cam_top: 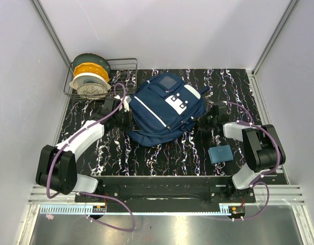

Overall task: Pack the student bag
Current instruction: Zip the student bag at the center of the board.

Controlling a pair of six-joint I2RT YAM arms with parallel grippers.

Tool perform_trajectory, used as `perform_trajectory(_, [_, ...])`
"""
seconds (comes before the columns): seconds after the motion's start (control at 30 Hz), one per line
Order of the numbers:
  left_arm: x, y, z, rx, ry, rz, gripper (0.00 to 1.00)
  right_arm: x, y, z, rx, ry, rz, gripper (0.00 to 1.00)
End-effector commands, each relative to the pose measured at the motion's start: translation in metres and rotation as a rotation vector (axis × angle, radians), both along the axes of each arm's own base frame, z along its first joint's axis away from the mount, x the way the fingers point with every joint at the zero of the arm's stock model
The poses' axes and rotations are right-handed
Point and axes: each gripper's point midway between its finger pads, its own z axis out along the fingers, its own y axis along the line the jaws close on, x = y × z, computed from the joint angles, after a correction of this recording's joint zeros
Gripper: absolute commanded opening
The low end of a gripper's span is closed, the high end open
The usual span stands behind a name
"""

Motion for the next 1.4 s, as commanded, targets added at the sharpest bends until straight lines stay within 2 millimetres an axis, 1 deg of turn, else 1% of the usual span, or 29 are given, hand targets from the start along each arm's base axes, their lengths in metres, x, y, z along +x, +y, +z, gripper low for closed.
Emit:
perform_trajectory(0.0, [0.017,-0.013,0.032,-0.057,-0.099,-0.061,0.00,-0.001,0.001,0.007,0.034,-0.051,0.025,0.00])
perform_trajectory(0.07, [0.017,-0.015,0.031,-0.058,-0.096,-0.069,0.00,-0.014,-0.006,0.004,0.011,-0.054,0.006,0.00])
perform_trajectory(0.1, [0.017,-0.016,0.032,-0.056,-0.099,-0.075,0.00,-0.018,-0.008,0.018,0.007,-0.091,0.002,0.00])
perform_trajectory(0.13, [0.019,-0.017,0.030,-0.050,-0.095,-0.074,0.00,-0.023,-0.012,0.019,-0.007,-0.098,-0.009,0.00])
perform_trajectory(0.17, [0.019,-0.020,0.030,-0.046,-0.096,-0.081,0.00,-0.034,-0.015,0.013,-0.028,-0.093,0.001,0.00])
perform_trajectory(0.2, [0.023,-0.023,0.033,-0.051,-0.108,-0.085,0.00,-0.039,-0.018,0.019,-0.040,-0.113,0.003,0.00])
perform_trajectory(0.27, [0.025,-0.031,0.029,-0.042,-0.100,-0.100,0.00,-0.052,-0.024,0.010,-0.095,-0.097,0.026,0.00])
perform_trajectory(0.3, [0.030,-0.035,0.035,-0.042,-0.116,-0.107,0.00,-0.058,-0.025,0.011,-0.107,-0.095,0.040,0.00])
perform_trajectory(0.33, [0.033,-0.037,0.031,-0.032,-0.103,-0.106,0.00,-0.062,-0.023,0.011,-0.105,-0.093,0.058,0.00])
perform_trajectory(0.4, [0.040,-0.045,0.039,-0.033,-0.124,-0.118,0.00,-0.068,-0.019,0.010,-0.090,-0.108,0.089,0.00])
perform_trajectory(0.47, [0.048,-0.045,0.036,-0.013,-0.124,-0.103,0.00,-0.077,-0.009,0.009,-0.036,-0.115,0.136,0.00])
perform_trajectory(0.57, [0.059,-0.046,0.038,-0.001,-0.127,-0.087,0.04,-0.083,0.000,0.013,0.006,-0.123,0.179,0.08])
perform_trajectory(0.6, [0.059,-0.045,0.038,0.007,-0.121,-0.089,0.05,-0.086,-0.001,0.016,0.005,-0.126,0.183,0.27])
perform_trajectory(0.7, [0.058,-0.033,0.029,0.075,-0.104,-0.056,0.16,-0.094,-0.009,0.022,-0.041,-0.120,0.171,0.54])
perform_trajectory(0.77, [0.055,-0.024,0.028,0.109,-0.115,-0.029,0.28,-0.096,-0.015,0.029,-0.088,-0.141,0.170,0.60])
perform_trajectory(0.8, [0.050,-0.020,0.022,0.122,-0.106,-0.026,0.32,-0.101,-0.018,0.036,-0.102,-0.150,0.169,0.62])
perform_trajectory(0.83, [0.048,-0.015,0.027,0.129,-0.130,-0.010,0.38,-0.104,-0.020,0.039,-0.116,-0.150,0.173,0.65])
perform_trajectory(0.87, [0.045,-0.012,0.028,0.132,-0.141,-0.003,0.53,-0.105,-0.021,0.046,-0.129,-0.171,0.184,0.66])
perform_trajectory(0.9, [0.041,-0.009,0.023,0.134,-0.155,0.000,0.62,-0.109,-0.021,0.054,-0.135,-0.185,0.190,0.66])
perform_trajectory(0.93, [0.040,-0.004,0.034,0.133,-0.197,0.022,0.66,-0.111,-0.021,0.059,-0.135,-0.196,0.197,0.66])
perform_trajectory(1.0, [0.036,0.000,0.037,0.128,-0.227,0.040,0.75,-0.112,-0.019,0.074,-0.129,-0.243,0.212,0.66])
perform_trajectory(1.03, [0.034,0.002,0.049,0.114,-0.262,0.052,0.77,-0.113,-0.016,0.078,-0.120,-0.252,0.226,0.66])
perform_trajectory(1.1, [0.031,0.001,0.059,0.083,-0.290,0.063,0.85,-0.109,-0.012,0.090,-0.110,-0.283,0.247,0.66])
perform_trajectory(1.17, [0.026,-0.003,0.077,0.045,-0.334,0.063,0.91,-0.101,-0.006,0.109,-0.097,-0.326,0.274,0.66])
perform_trajectory(1.2, [0.024,-0.005,0.083,0.033,-0.346,0.067,0.99,-0.095,-0.004,0.111,-0.094,-0.318,0.280,0.66])
perform_trajectory(1.23, [0.022,-0.005,0.092,0.022,-0.368,0.070,0.99,-0.088,0.001,0.130,-0.083,-0.357,0.299,0.66])
perform_trajectory(1.3, [0.012,-0.013,0.096,0.001,-0.373,0.068,0.99,-0.076,0.007,0.138,-0.068,-0.370,0.320,0.66])
perform_trajectory(1.33, [0.009,-0.013,0.104,0.000,-0.404,0.091,0.99,-0.069,0.011,0.153,-0.056,-0.399,0.332,0.66])
perform_trajectory(1.37, [-0.002,-0.026,0.106,-0.009,-0.412,0.064,0.99,-0.066,0.014,0.156,-0.042,-0.398,0.341,0.66])
